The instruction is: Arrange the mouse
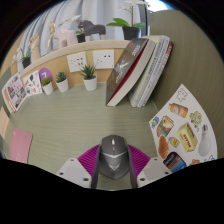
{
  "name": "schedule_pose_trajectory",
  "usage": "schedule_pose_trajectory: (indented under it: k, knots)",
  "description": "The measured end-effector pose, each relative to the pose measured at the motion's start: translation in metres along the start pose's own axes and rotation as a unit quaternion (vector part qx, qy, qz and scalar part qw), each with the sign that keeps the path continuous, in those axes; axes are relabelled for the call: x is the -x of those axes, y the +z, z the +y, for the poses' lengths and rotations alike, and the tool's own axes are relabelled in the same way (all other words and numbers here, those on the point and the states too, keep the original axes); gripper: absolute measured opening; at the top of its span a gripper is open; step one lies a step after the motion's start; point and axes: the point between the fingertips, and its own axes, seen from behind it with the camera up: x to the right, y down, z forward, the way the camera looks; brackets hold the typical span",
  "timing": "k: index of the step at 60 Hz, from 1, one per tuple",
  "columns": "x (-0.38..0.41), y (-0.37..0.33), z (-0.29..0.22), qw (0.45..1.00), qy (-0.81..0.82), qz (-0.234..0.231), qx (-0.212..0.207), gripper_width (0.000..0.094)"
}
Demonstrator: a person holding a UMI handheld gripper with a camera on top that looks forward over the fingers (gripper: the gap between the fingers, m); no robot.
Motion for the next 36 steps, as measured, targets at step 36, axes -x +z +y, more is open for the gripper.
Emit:
schedule_pose_trajectory:
  k: [36]
  knots:
    - [0.045,-0.108,-0.110,0.993,0.033,0.091,-0.070,0.0293]
